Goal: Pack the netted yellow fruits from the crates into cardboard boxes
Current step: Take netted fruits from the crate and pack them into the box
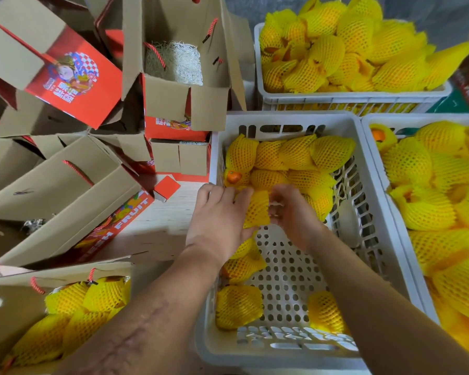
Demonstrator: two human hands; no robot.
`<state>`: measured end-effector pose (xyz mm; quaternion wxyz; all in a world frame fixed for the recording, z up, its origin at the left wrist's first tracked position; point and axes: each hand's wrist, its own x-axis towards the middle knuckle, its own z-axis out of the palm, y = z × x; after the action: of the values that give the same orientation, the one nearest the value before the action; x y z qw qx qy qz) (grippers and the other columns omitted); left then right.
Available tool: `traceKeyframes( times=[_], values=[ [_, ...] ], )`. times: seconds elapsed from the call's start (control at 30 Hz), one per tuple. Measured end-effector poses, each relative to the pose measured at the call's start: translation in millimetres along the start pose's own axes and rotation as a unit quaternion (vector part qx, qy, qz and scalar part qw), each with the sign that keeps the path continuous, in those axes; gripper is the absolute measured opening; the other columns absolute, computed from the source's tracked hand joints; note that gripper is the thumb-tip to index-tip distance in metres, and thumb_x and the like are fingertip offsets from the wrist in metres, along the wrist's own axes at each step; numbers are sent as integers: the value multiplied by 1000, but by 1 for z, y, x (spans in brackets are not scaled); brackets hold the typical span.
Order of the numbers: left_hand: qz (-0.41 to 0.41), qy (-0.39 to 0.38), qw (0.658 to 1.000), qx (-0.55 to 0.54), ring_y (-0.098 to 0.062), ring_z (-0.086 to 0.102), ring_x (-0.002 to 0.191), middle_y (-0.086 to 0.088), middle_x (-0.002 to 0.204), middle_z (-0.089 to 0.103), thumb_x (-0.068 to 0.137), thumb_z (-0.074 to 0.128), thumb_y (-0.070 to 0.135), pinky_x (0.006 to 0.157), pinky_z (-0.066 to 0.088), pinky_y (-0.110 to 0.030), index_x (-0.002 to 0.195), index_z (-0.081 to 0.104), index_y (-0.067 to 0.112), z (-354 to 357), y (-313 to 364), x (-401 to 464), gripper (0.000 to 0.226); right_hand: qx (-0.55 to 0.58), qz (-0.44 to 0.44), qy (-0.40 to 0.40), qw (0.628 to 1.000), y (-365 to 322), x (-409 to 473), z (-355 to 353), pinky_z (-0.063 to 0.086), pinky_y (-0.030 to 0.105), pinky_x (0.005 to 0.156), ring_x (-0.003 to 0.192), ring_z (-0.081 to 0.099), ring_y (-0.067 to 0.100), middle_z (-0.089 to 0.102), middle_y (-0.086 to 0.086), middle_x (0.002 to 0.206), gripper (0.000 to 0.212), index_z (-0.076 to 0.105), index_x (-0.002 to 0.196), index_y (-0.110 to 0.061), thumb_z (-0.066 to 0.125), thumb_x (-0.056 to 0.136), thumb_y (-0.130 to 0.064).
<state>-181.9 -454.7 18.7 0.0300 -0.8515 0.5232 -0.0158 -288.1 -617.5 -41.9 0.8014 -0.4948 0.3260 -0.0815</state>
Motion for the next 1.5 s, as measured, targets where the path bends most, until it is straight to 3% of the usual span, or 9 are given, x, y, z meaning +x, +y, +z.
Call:
traceKeyframes(
  times=[0.07,0.17,0.3,0.43,0.67,0.9,1.1,1.27,1.5],
  values=[
    [0,-6,1000,13,-33,48,119,-5,124,58,89,54,72,111,23,-46,154,31,25,1,0,-1,83,-155,-12,85,984,9,7,-3,60,36,81,90,67,21,66,6,112,48,46,133,-22,63,93,-42],
    [11,-8,1000,21,-33,48,117,-6,126,56,85,61,72,112,24,-45,159,25,22,1,0,-1,97,-436,-86,-82,892,26,6,11,47,7,84,111,60,3,60,3,128,51,45,142,-14,68,97,-12],
    [19,-5,1000,1,-31,51,126,-7,133,52,84,70,64,121,20,-41,160,21,23,4,0,-1,100,-559,-210,-28,802,41,15,22,42,22,103,128,53,34,55,31,135,34,56,131,11,61,98,2],
    [25,20,999,-33,-34,49,136,-10,141,51,82,78,55,127,16,-37,160,25,25,3,0,0,98,-370,-41,30,928,21,18,36,41,-3,64,98,60,-8,39,17,157,51,32,155,-3,39,106,9],
    [37,73,995,-56,-30,57,123,-9,132,58,78,71,69,115,37,-39,163,16,22,5,-2,-1,112,-493,-220,49,840,14,19,20,54,33,92,112,64,16,63,5,129,58,51,142,-12,73,91,-31],
    [-13,54,979,-194,-23,53,126,0,134,58,69,71,78,114,36,-38,162,-1,33,3,-2,2,126,-64,50,170,982,-2,-3,-3,52,31,70,105,65,21,70,-1,126,75,55,138,-26,78,77,-63],
    [-87,62,877,-468,-20,47,140,13,155,41,67,58,95,110,48,-46,156,13,40,-4,-9,-4,113,-62,44,-10,997,-20,-49,12,49,24,55,59,59,9,67,-8,71,61,63,111,-25,70,74,-74],
    [-82,116,797,-587,-8,53,131,15,146,46,74,78,70,104,53,-46,151,26,38,-11,-9,-41,99,2,-31,4,1000,-29,-86,53,59,39,88,107,72,26,74,4,120,48,60,133,-18,74,90,-35],
    [-124,134,670,-720,-9,66,111,16,127,61,66,85,49,86,60,-37,141,43,39,-24,-67,-129,87,57,-120,-12,991,-18,-130,169,59,42,82,110,71,34,71,15,117,63,48,136,-15,80,82,-6]
  ],
)
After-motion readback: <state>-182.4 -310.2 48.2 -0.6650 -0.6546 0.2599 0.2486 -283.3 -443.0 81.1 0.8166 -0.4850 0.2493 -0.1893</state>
